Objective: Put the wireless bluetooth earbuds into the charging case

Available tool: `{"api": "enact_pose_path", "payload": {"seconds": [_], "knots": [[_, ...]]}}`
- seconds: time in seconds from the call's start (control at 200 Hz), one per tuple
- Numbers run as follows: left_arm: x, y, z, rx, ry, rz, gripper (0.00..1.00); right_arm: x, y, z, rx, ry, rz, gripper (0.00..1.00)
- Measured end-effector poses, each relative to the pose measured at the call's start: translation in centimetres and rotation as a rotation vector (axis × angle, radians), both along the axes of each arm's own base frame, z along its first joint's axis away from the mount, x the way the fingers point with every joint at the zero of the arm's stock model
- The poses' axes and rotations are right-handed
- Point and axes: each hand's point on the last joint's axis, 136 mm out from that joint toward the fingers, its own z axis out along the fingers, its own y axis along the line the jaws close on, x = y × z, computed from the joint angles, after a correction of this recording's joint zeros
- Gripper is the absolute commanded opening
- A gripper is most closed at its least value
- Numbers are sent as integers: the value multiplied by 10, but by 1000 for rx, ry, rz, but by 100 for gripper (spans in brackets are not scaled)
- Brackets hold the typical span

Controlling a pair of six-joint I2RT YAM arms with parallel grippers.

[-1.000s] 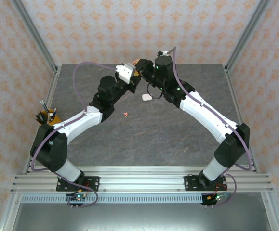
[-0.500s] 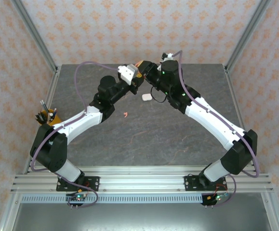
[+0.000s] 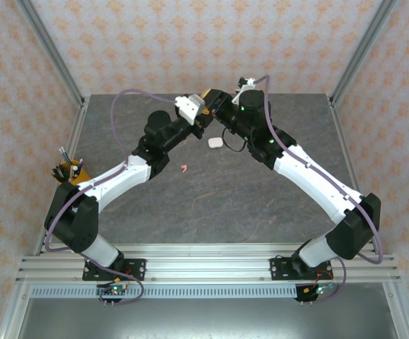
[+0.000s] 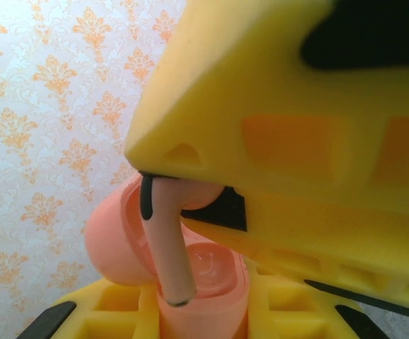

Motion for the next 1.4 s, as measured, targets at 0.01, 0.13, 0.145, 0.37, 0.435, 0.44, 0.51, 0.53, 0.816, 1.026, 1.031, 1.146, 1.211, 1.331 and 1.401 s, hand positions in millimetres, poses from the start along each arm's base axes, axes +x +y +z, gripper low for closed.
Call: {"api": "enact_pose_path", "payload": {"seconds": [0.01, 0.13, 0.145, 0.37, 0.435, 0.44, 0.51, 0.53, 0.816, 1.026, 1.031, 1.146, 1.211, 1.331, 1.401], "knots": [[0, 0, 0, 0, 0, 0, 0, 0, 0, 0, 0, -1, -1, 24], [0, -1, 5, -5, -9, -1, 0, 0, -4, 3, -4, -10, -9, 24], [0, -1, 5, -6, -10, -1, 0, 0, -5, 4, -3, -11, -10, 24], [0, -1, 8, -8, -15, -1, 0, 0, -17, 2, -7, -9, -40, 24], [0, -1, 8, -9, -15, -1, 0, 1, -17, 2, -7, -8, -42, 24], [0, -1, 8, -8, -15, -1, 0, 1, -17, 2, -7, -8, -42, 24], [0, -1, 8, -8, -15, -1, 0, 1, -17, 1, -8, -7, -41, 24], [0, -1, 8, -8, -14, -1, 0, 1, -17, 1, -8, -7, -41, 24], [0, -1, 9, -9, -16, -3, 0, -2, -12, 0, -6, -2, -9, 24], [0, -1, 9, -9, -17, -3, 0, 0, -9, -2, -7, 1, 0, 24], [0, -1, 9, -9, -17, -3, 0, 0, -9, -2, -7, 1, 0, 24], [0, -1, 10, -9, -18, -3, 0, 0, -9, -2, -10, 0, 3, 24], [0, 0, 10, -9, -17, 0, 0, 0, -8, -3, -14, 0, 7, 24], [1, 0, 8, -7, -11, 5, 0, 1, -6, -4, -44, -14, 17, 24], [1, 1, 8, -6, -10, 5, 0, 1, -5, -4, -68, -18, 23, 25]]}}
